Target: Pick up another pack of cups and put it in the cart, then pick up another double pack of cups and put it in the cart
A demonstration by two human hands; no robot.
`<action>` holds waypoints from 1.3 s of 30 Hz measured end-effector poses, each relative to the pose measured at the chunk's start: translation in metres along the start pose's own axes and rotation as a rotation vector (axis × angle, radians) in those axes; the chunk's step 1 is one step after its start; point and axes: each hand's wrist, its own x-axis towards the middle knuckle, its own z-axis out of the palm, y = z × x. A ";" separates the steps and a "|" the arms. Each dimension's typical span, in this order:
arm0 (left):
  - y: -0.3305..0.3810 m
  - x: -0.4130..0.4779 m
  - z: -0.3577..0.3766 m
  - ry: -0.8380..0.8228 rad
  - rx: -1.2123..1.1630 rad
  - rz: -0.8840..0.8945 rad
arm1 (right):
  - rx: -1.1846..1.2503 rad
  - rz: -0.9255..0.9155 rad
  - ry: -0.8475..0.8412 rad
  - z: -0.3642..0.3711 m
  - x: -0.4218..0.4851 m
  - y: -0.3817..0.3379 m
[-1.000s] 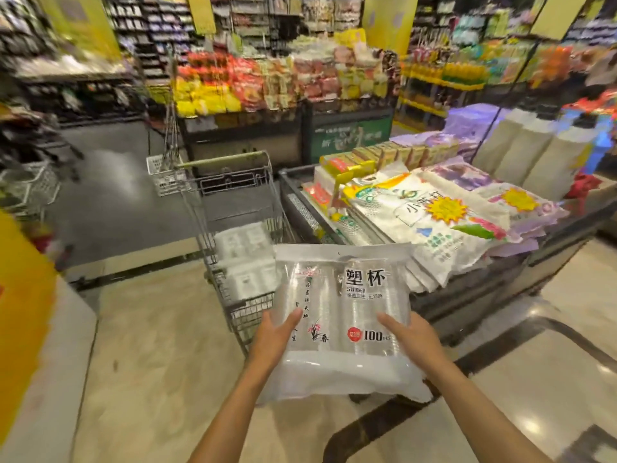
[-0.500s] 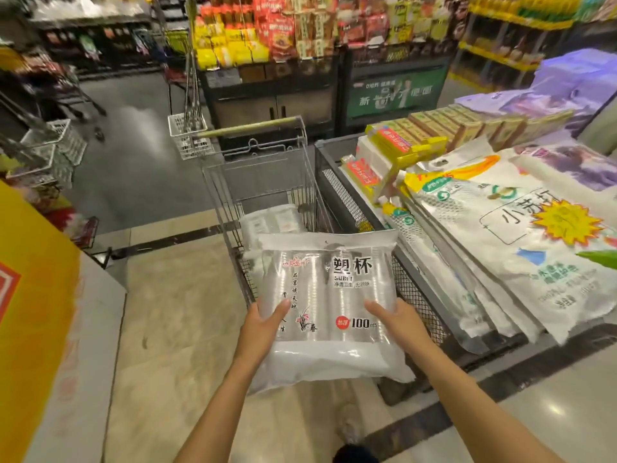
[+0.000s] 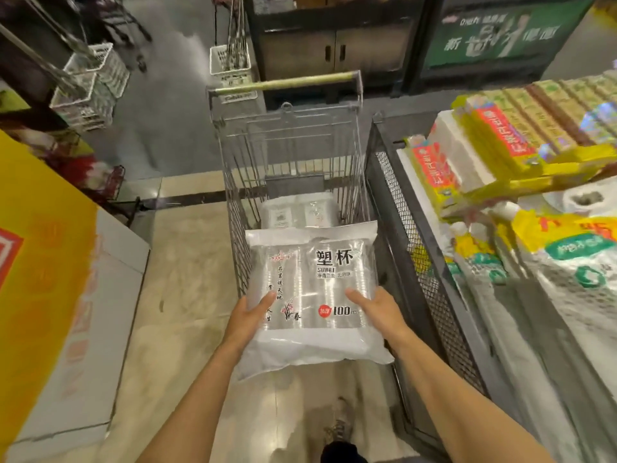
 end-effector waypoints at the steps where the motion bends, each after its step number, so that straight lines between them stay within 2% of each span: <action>1: -0.002 0.014 0.002 -0.007 -0.008 -0.030 | 0.001 0.019 0.002 0.003 0.016 0.002; 9: -0.031 0.112 0.033 0.086 -0.006 -0.128 | -0.066 0.119 -0.049 0.025 0.126 0.033; 13: -0.053 0.133 0.042 0.054 -0.018 -0.181 | -0.150 0.150 -0.084 0.035 0.128 0.024; 20: -0.091 0.146 0.053 0.078 0.001 -0.237 | -0.176 0.202 -0.104 0.048 0.146 0.069; 25: -0.084 0.144 0.058 0.074 0.048 -0.199 | -0.238 0.205 -0.124 0.046 0.162 0.090; 28: -0.073 0.139 0.057 0.038 0.173 -0.176 | -0.298 0.216 -0.133 0.043 0.149 0.070; 31: -0.044 0.129 0.048 0.040 0.440 -0.056 | -0.443 0.147 -0.091 0.034 0.134 0.047; 34: 0.008 0.111 0.035 0.069 0.771 0.196 | -0.631 0.018 -0.099 0.019 0.111 -0.005; 37: 0.070 0.082 0.026 0.142 0.968 0.450 | -0.945 -0.179 0.077 -0.004 0.065 -0.079; 39: 0.111 0.061 0.022 0.201 1.014 0.577 | -1.038 -0.262 0.213 -0.023 0.043 -0.111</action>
